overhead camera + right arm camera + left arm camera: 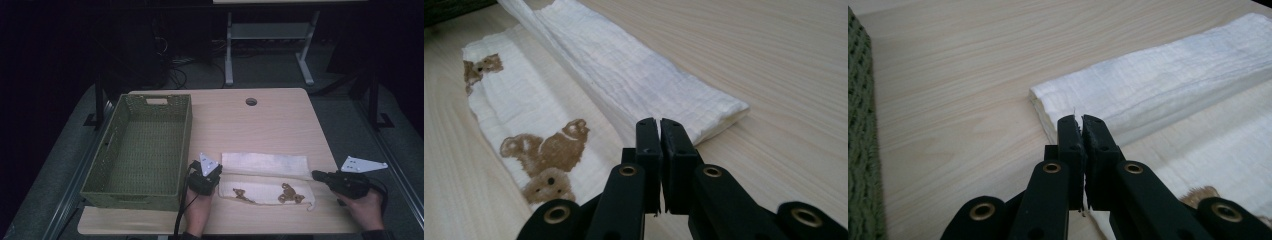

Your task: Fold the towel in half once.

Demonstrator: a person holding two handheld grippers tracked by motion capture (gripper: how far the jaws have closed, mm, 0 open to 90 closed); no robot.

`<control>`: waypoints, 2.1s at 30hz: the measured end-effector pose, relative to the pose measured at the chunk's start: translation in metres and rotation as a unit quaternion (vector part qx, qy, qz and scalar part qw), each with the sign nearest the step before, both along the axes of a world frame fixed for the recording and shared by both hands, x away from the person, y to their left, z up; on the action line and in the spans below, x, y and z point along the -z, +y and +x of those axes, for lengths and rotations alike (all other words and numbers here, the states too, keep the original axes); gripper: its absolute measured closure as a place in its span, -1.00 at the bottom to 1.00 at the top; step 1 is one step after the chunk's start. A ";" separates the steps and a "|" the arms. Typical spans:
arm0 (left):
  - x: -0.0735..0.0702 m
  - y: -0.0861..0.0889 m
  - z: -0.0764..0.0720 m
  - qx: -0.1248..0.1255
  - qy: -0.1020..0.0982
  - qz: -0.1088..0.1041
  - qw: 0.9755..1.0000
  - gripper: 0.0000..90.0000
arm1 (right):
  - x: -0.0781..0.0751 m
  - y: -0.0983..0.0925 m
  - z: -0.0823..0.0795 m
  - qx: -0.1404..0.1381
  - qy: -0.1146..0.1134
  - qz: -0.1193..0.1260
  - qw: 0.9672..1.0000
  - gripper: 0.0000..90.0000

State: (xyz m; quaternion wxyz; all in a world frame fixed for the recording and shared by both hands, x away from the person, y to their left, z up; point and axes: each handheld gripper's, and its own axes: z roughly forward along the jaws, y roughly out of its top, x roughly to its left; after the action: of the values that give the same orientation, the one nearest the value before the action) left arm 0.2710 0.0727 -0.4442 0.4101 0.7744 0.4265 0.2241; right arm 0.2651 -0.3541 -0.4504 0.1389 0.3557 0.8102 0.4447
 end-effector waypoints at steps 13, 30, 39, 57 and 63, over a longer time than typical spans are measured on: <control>-0.006 0.003 -0.028 -0.001 -0.014 -0.001 1.000 0.93 | 0.002 0.000 -0.024 -0.010 -0.001 0.006 1.000 0.93; 0.016 0.007 -0.048 0.019 0.023 -0.008 1.000 0.93 | 0.013 0.000 -0.041 -0.020 0.034 -0.005 0.999 0.92; 0.012 0.010 -0.049 0.031 0.030 -0.012 0.999 0.56 | 0.014 -0.004 -0.046 -0.024 0.042 0.007 0.999 0.64; 0.007 -0.003 0.023 0.030 0.028 0.006 0.999 0.31 | 0.004 0.009 0.018 0.005 0.030 -0.009 0.999 0.38; 0.012 -0.009 0.048 0.031 0.035 0.024 0.999 0.32 | 0.007 0.017 0.046 0.018 0.030 -0.027 0.999 0.43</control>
State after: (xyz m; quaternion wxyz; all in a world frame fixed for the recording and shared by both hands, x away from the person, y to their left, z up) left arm 0.3189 0.0636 -0.4561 0.3827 0.8041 0.4114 0.1941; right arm 0.3112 -0.3371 -0.4571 0.1321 0.3798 0.8189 0.4095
